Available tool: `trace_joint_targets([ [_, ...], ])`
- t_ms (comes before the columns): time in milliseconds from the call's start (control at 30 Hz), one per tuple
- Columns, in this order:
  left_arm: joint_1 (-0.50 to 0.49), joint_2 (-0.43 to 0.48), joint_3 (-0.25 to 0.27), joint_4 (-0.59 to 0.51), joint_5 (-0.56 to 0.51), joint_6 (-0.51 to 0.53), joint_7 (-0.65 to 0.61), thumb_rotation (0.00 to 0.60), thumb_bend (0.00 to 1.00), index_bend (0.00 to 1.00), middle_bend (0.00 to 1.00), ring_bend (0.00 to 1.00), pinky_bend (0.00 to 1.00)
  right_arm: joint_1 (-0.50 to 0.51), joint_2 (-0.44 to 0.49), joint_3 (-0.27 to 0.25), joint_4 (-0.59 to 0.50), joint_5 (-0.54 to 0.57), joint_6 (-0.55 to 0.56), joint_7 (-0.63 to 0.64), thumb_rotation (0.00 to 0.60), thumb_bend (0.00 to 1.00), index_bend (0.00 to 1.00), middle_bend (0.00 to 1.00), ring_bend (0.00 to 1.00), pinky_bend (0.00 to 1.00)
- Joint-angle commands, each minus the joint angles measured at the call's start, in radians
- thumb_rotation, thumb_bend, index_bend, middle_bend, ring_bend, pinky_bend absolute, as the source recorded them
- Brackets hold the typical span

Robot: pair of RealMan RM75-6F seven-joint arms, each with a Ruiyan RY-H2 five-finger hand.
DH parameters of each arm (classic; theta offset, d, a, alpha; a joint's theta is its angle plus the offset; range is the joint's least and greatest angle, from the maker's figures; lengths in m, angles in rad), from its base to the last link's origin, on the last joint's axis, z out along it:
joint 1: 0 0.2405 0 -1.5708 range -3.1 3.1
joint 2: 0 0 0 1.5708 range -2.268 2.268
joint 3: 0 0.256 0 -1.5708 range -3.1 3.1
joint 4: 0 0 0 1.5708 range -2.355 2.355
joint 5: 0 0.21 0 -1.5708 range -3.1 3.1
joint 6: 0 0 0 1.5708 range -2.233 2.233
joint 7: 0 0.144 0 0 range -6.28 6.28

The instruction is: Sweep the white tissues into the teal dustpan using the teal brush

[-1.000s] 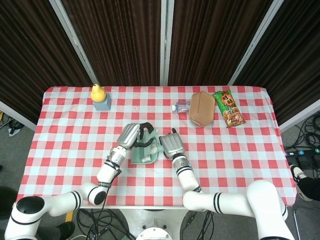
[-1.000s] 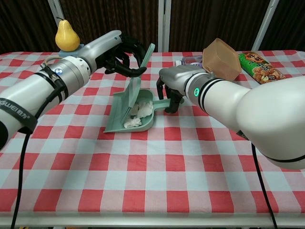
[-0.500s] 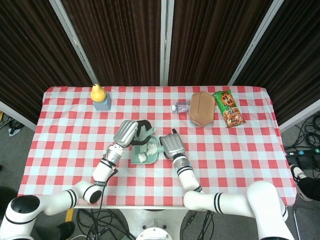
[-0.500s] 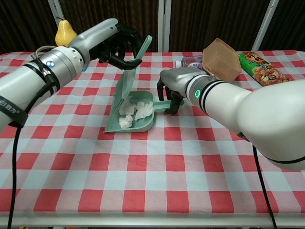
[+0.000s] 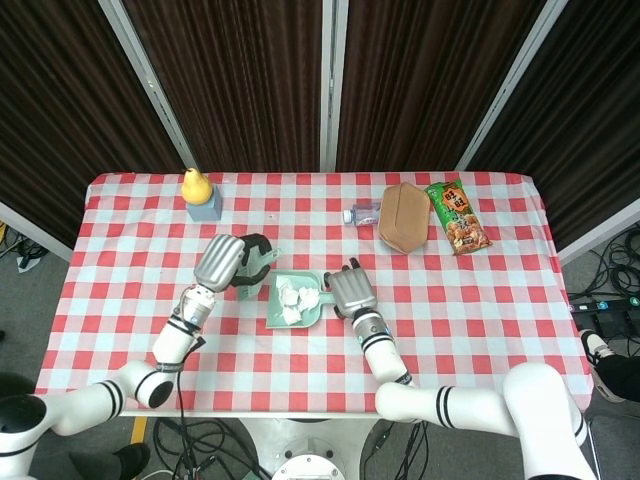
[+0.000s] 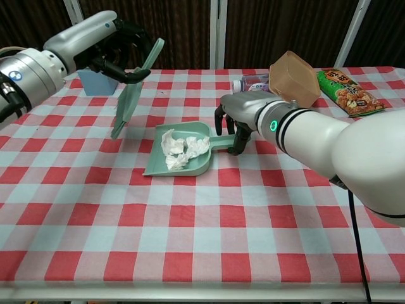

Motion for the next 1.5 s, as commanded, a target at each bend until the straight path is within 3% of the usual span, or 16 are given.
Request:
trace_joint_targets([
  [33, 0.02, 0.038, 0.013, -0.013, -0.004, -0.001, 0.014, 0.6, 0.5, 0.5, 0.54, 0.68, 0.91, -0.008, 0.013, -0.002, -0.017, -0.007, 0.009, 0.005, 0.6, 0.05, 0.22, 0.34, 0.18, 0.09],
  [200, 0.041, 0.109, 0.054, -0.028, -0.005, -0.034, 0.11, 0.6, 0.5, 0.5, 0.54, 0.68, 0.91, -0.025, 0.056, -0.005, -0.068, -0.036, 0.022, 0.022, 0.6, 0.03, 0.14, 0.27, 0.14, 0.08],
  [367, 0.042, 0.151, 0.099, -0.046, -0.027, -0.091, 0.33, 0.6, 0.5, 0.5, 0.53, 0.67, 0.91, -0.066, 0.167, -0.046, -0.163, -0.142, 0.073, 0.032, 0.6, 0.03, 0.13, 0.26, 0.14, 0.08],
  [567, 0.023, 0.154, 0.114, -0.073, -0.106, -0.172, 0.558, 0.6, 0.49, 0.47, 0.49, 0.67, 0.9, -0.148, 0.341, -0.122, -0.311, -0.293, 0.154, 0.053, 0.6, 0.03, 0.13, 0.26, 0.12, 0.08],
  [667, 0.009, 0.146, 0.106, -0.086, -0.164, -0.204, 0.659, 0.6, 0.42, 0.4, 0.44, 0.65, 0.89, -0.191, 0.415, -0.158, -0.372, -0.358, 0.182, 0.081, 0.6, 0.03, 0.12, 0.25, 0.12, 0.07],
  [900, -0.002, 0.159, 0.092, -0.137, -0.249, -0.222, 0.758, 0.6, 0.33, 0.29, 0.36, 0.54, 0.89, -0.286, 0.54, -0.214, -0.448, -0.487, 0.228, 0.183, 0.6, 0.03, 0.12, 0.24, 0.1, 0.07],
  [1000, 0.032, 0.208, 0.076, -0.226, -0.242, -0.151, 0.723, 0.6, 0.29, 0.26, 0.34, 0.52, 0.88, -0.335, 0.593, -0.248, -0.468, -0.563, 0.253, 0.237, 0.6, 0.03, 0.12, 0.23, 0.09, 0.07],
  [1133, 0.11, 0.284, 0.065, -0.284, -0.2, -0.044, 0.58, 0.6, 0.26, 0.25, 0.34, 0.51, 0.82, -0.4, 0.668, -0.277, -0.459, -0.628, 0.283, 0.325, 0.6, 0.06, 0.11, 0.21, 0.08, 0.07],
  [1267, 0.207, 0.38, 0.11, -0.273, -0.131, 0.021, 0.397, 0.6, 0.2, 0.26, 0.35, 0.47, 0.7, -0.488, 0.757, -0.31, -0.434, -0.728, 0.326, 0.506, 0.6, 0.22, 0.11, 0.19, 0.03, 0.05],
  [1500, 0.394, 0.42, 0.19, -0.187, -0.048, 0.226, 0.226, 0.6, 0.12, 0.26, 0.33, 0.34, 0.46, -0.657, 0.786, -0.355, -0.319, -0.868, 0.472, 0.751, 0.6, 0.23, 0.09, 0.14, 0.0, 0.0],
])
